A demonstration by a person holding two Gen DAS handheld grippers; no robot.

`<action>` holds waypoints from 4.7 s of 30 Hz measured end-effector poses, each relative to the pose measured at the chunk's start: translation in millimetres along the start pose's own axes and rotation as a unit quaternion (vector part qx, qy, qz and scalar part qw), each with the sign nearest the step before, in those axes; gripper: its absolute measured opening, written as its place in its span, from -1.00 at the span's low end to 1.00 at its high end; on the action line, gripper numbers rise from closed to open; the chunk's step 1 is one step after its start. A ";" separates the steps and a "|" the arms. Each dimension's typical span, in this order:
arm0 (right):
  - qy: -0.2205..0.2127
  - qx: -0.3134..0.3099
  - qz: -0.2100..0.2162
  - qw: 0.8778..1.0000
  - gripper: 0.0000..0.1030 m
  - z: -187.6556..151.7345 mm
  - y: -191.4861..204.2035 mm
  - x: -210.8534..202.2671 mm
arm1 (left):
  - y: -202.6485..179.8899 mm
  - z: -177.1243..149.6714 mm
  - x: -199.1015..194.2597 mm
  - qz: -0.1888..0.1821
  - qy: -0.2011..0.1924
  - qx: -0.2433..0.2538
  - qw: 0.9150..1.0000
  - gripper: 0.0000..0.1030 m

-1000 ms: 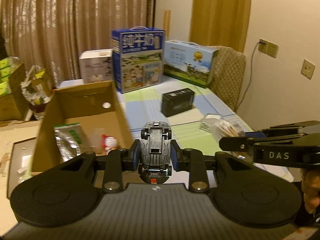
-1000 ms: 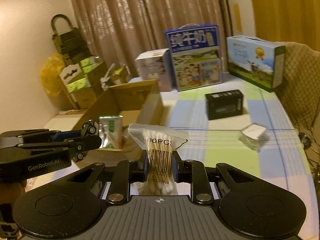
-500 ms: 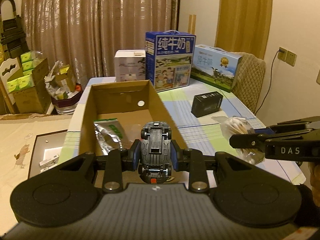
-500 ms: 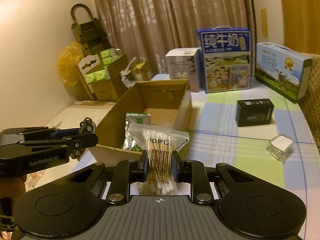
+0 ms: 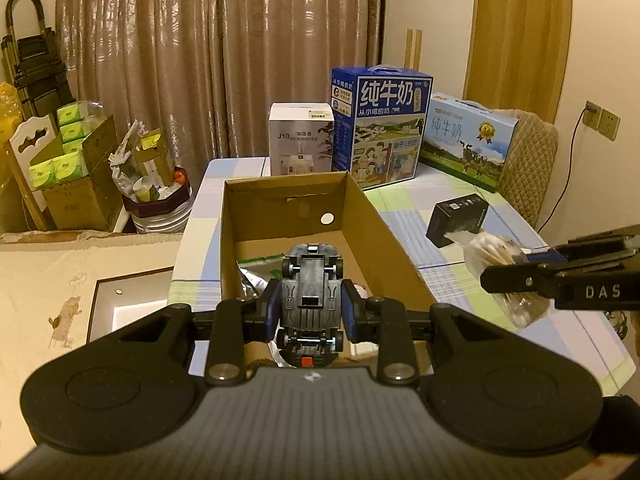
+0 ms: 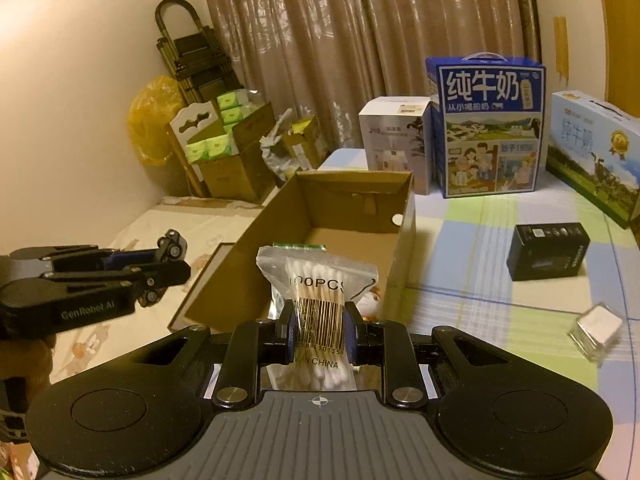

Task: Organize objects

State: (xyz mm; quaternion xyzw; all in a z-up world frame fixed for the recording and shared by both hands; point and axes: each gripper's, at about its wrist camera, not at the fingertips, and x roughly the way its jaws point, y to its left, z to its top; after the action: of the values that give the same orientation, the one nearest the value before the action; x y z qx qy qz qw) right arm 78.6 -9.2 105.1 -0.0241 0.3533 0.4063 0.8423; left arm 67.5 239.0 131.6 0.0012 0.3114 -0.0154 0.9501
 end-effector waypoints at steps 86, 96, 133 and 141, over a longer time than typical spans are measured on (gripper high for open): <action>-0.033 0.130 0.009 0.991 0.29 17.2 -38.8 2.2 | 2.9 -16.7 24.9 0.002 0.037 -0.050 0.998 0.61; -0.045 0.108 -0.020 0.993 0.28 -1.6 -43.2 -52.5 | -30.2 -19.8 -7.4 0.008 0.017 -0.049 0.999 0.97; -0.038 0.158 -0.151 0.975 0.28 -125.8 -174.9 -152.4 | -163.3 -28.0 9.7 -0.065 0.004 -0.009 0.998 0.98; -0.036 0.169 -0.157 0.972 0.28 -130.3 -192.8 -148.9 | -183.8 -27.9 29.6 -0.076 0.018 0.002 0.997 0.98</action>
State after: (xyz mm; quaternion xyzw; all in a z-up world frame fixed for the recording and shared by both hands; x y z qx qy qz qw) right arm 76.3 -280.2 51.5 0.0781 0.3783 0.2039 0.8995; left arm 69.3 54.9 93.0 -0.0199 0.3280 -0.0881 0.9403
